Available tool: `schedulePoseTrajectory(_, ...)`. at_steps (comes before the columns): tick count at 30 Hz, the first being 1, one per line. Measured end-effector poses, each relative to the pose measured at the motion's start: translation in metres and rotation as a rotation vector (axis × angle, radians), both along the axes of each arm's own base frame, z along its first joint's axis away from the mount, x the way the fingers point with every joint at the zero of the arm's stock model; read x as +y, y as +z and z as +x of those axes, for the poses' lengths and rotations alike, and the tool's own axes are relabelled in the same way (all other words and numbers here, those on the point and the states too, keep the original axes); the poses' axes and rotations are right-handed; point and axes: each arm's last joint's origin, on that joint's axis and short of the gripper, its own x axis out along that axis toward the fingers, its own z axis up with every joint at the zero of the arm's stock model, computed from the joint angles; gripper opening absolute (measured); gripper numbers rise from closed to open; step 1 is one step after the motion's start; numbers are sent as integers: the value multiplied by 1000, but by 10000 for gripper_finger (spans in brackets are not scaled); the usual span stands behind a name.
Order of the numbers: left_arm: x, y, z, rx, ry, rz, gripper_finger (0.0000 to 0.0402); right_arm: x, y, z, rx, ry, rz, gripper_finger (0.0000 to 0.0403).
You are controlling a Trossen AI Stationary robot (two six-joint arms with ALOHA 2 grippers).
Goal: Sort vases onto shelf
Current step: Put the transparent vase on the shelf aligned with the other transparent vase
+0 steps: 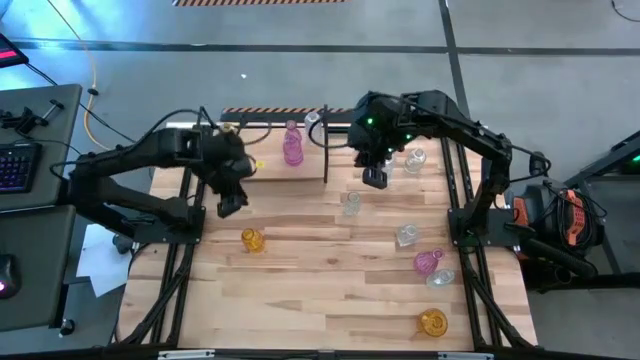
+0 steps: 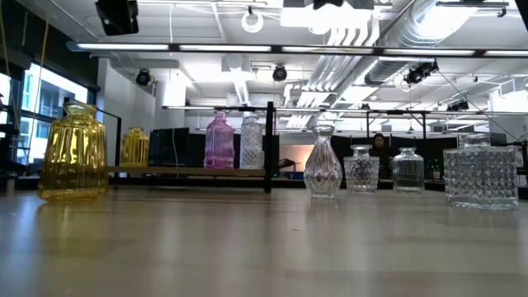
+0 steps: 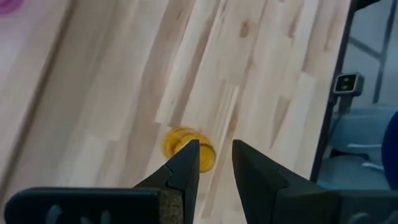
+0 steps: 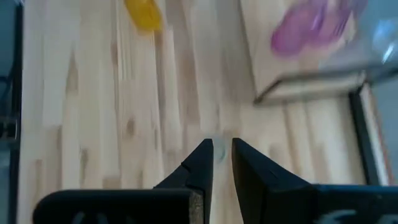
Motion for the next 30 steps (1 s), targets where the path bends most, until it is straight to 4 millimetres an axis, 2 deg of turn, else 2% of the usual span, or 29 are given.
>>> schedulePoseTrajectory(6, -13, -3, -10, 1, 32, 48, 88, 20, -34, 15, 127, -32, 67, 41)
schedulePoseTrajectory(11, -20, 6, -26, -63, 10, 66, 87, 35, -90, 36, 205, -38, 51, 41)
schedulePoseTrajectory(15, -24, 17, -53, -148, 0, 72, 87, 33, -131, 43, 228, -104, 75, 41)
schedulePoseTrajectory(18, -24, 25, -78, -235, 40, 82, 87, 28, -151, 44, 240, -160, 95, 41)
schedulePoseTrajectory(23, -25, 34, -118, -368, 119, 102, 87, 25, -171, 44, 244, -203, 167, 41)
schedulePoseTrajectory(30, -25, 36, -159, -505, 178, 123, 87, 18, -179, 46, 219, -226, 162, 68)
